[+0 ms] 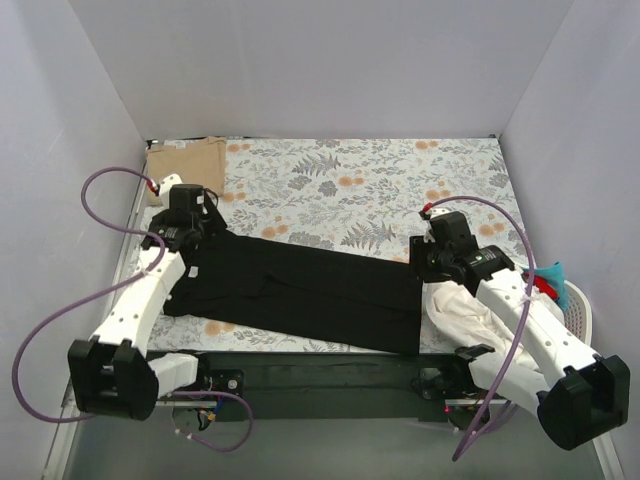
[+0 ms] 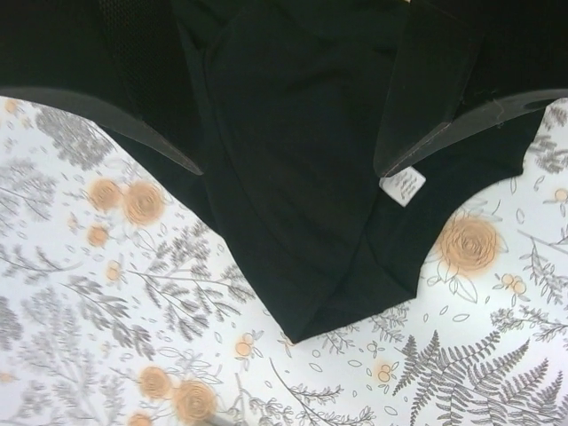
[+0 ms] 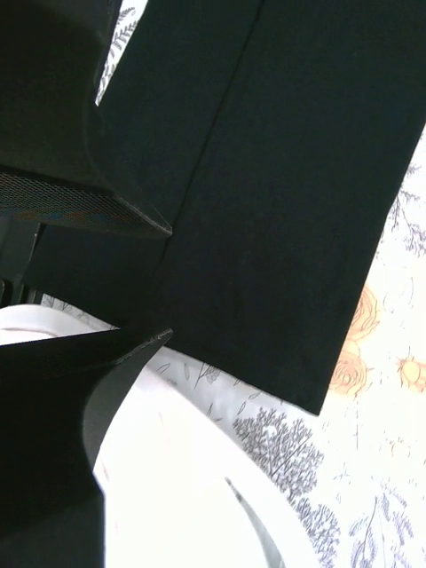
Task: Fold and stack the t-shirts
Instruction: Fold the tshirt
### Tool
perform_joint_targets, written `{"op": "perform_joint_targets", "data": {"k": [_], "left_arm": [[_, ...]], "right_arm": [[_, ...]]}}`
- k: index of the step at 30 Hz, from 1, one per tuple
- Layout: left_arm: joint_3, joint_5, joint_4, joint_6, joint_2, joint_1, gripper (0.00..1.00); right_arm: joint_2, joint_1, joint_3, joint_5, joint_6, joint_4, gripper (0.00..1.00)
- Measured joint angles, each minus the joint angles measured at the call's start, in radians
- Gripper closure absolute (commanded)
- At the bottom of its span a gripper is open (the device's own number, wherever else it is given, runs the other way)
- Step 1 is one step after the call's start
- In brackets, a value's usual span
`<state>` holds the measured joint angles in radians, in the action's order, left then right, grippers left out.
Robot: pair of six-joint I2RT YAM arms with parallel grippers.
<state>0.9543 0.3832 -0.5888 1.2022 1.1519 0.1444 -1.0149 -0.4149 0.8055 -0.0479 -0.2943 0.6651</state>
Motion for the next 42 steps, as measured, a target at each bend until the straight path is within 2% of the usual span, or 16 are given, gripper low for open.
{"op": "perform_joint_targets", "data": {"k": [5,8,15,19,25,31,37,42], "left_arm": [[0.050,-0.084,0.045,-0.046,0.183,-0.091,0.27],[0.076,-0.122,0.052,-0.061,0.253,-0.109,0.27],[0.042,-0.190,0.064,-0.041,0.297,-0.110,0.27],[0.034,-0.235,0.079,-0.014,0.372,-0.113,0.27],[-0.018,-0.297,0.105,0.010,0.455,-0.113,0.28],[-0.013,-0.319,0.134,0.011,0.491,-0.113,0.30],[0.085,-0.306,0.147,-0.002,0.582,-0.091,0.30],[0.233,-0.248,0.149,-0.027,0.708,0.001,0.30]], "right_arm": [[-0.053,-0.033,0.001,0.016,-0.015,-0.041,0.50],[-0.105,-0.077,0.001,0.018,-0.025,-0.076,0.50],[-0.257,-0.206,0.029,0.021,-0.053,-0.151,0.50],[-0.358,-0.254,0.058,0.027,-0.075,-0.214,0.50],[-0.469,-0.262,0.057,0.029,-0.113,-0.303,0.51],[-0.514,-0.262,0.034,0.032,-0.147,-0.371,0.52],[-0.505,-0.262,-0.017,0.030,-0.209,-0.414,0.52],[-0.457,-0.265,-0.070,0.028,-0.259,-0.437,0.52]]}}
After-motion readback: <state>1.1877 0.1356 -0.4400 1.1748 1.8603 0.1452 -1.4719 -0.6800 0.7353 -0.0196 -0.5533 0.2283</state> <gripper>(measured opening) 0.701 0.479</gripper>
